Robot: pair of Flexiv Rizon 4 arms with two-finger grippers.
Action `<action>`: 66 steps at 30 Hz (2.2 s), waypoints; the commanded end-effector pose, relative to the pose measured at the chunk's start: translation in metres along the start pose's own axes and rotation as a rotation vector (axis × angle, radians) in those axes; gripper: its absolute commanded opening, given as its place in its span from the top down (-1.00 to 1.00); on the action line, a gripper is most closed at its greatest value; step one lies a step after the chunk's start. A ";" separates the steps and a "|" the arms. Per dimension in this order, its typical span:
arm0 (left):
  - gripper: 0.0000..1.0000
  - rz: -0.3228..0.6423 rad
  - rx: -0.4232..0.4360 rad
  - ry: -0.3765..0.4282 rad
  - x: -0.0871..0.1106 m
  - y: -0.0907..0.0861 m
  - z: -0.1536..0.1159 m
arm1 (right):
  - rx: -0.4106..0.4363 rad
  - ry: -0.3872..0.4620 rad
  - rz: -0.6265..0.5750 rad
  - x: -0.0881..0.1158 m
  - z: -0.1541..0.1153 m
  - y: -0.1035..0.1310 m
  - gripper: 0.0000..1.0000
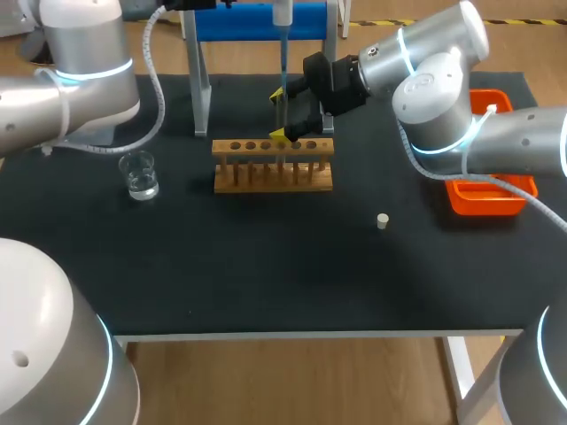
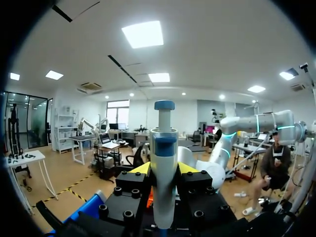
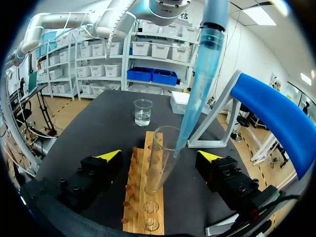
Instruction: Invert the test tube, pick up the pipette, mount the tip to pipette, aspirate from beaker and dispense into the tube, eject the tip, return the pipette, and cap with the stopper.
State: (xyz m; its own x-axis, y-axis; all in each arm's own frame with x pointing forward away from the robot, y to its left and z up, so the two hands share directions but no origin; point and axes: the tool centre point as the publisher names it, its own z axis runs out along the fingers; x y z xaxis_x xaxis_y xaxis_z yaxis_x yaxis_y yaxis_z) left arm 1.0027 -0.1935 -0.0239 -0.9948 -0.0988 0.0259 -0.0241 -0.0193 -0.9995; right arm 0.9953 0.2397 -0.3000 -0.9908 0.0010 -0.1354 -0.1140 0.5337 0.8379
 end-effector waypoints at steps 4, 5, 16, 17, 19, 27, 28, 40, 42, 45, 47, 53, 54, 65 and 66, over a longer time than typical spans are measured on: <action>1.00 -0.012 -0.008 0.013 -0.001 0.003 0.001 | 0.002 0.002 0.001 0.000 -0.001 0.000 -1.00; 1.00 -0.015 -0.010 0.012 0.000 0.004 0.001 | 0.002 0.002 0.001 0.000 -0.001 0.000 -1.00; 1.00 -0.028 -0.021 0.004 0.005 0.010 -0.004 | 0.002 0.002 0.001 0.000 -0.001 0.000 -1.00; 1.00 -0.027 -0.022 0.003 0.006 0.010 -0.004 | 0.002 0.002 0.001 0.000 -0.001 0.000 -1.00; 1.00 -0.024 -0.023 0.000 0.006 0.011 -0.005 | 0.002 0.002 0.001 0.000 -0.001 0.000 -1.00; 1.00 0.019 -0.049 0.005 0.006 0.012 -0.005 | 0.002 0.002 0.001 0.000 -0.001 0.000 -1.00; 1.00 0.024 -0.048 0.006 0.006 0.012 -0.005 | 0.002 0.002 0.001 0.000 -0.001 0.000 -1.00; 1.00 0.063 -0.024 0.037 0.009 0.019 -0.004 | 0.002 0.002 0.001 0.000 -0.001 0.000 -1.00; 1.00 0.060 -0.024 0.035 0.009 0.020 -0.005 | 0.002 0.002 0.001 0.000 -0.001 0.000 -1.00; 1.00 0.060 -0.017 0.036 0.011 0.021 -0.005 | 0.002 0.002 0.001 0.000 -0.001 0.000 -1.00; 1.00 0.063 -0.014 0.036 0.013 0.022 -0.005 | 0.002 0.002 0.001 0.000 -0.001 0.000 -1.00; 1.00 0.076 -0.003 0.035 0.016 0.024 -0.005 | 0.002 0.002 0.001 0.000 -0.001 0.000 -1.00; 1.00 0.075 -0.015 0.032 0.017 0.025 -0.005 | 0.002 0.002 0.001 0.000 -0.001 0.000 -1.00; 1.00 0.066 -0.019 0.035 0.019 0.031 -0.004 | 0.002 0.002 0.001 0.000 -0.001 0.000 -1.00; 1.00 0.064 -0.019 0.034 0.019 0.031 -0.004 | 0.002 0.002 0.001 0.000 -0.001 0.000 -1.00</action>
State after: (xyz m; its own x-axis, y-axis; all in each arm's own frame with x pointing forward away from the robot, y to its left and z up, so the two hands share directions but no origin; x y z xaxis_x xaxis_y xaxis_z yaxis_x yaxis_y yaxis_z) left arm 0.9833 -0.1920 -0.0538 -0.9971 -0.0647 -0.0393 0.0389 0.0072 -0.9992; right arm 0.9953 0.2397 -0.3000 -0.9908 0.0010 -0.1354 -0.1140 0.5337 0.8380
